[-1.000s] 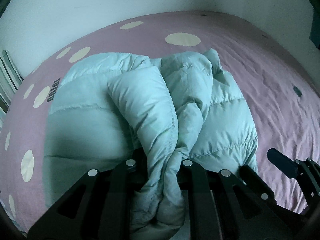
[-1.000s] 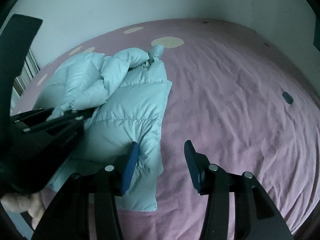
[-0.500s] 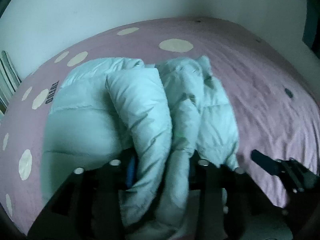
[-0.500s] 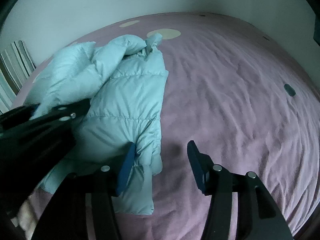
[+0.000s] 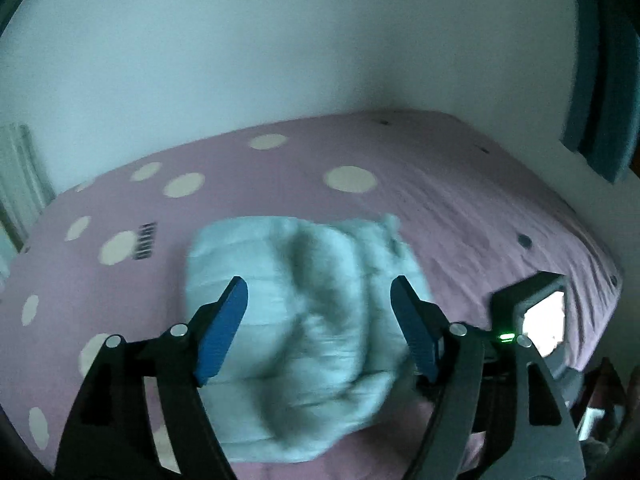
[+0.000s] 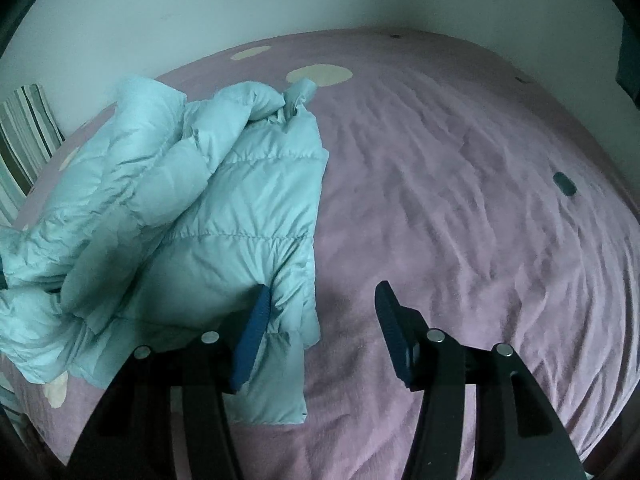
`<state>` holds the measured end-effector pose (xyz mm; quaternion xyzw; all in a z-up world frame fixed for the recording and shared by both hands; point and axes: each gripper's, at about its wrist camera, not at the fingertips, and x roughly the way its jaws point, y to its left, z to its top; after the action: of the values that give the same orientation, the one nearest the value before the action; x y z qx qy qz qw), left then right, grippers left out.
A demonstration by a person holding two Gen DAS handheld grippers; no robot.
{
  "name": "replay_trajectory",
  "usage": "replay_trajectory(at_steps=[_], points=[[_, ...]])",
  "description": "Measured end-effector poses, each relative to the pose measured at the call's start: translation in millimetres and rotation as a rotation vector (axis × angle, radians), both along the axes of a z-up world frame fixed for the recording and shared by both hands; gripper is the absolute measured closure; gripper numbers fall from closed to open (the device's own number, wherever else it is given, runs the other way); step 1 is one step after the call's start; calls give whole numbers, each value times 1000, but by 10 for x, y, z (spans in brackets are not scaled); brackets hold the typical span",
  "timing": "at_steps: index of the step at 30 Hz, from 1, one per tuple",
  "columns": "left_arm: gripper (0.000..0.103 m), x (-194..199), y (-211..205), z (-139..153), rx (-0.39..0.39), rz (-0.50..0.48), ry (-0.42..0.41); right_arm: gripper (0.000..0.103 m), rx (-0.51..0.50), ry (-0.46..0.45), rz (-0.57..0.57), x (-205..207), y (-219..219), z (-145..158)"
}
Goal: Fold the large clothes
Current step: 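Open the left gripper and grasp the folded bundle with the right gripper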
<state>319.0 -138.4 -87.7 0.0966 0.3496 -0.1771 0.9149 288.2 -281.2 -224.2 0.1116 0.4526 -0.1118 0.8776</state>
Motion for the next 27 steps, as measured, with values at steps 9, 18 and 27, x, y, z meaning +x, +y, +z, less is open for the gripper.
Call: replay_trajectory(at_steps=[9,18,27], points=[[29,433,989,-391,53,234,87,48,-20,-32,-6,-23,85,257],[29,580,1409,-787,49,304,166,48,6,-106,22,42,290,685],[29,620,1485,-861,19,307,188,41,26,-108,112,363,702,815]])
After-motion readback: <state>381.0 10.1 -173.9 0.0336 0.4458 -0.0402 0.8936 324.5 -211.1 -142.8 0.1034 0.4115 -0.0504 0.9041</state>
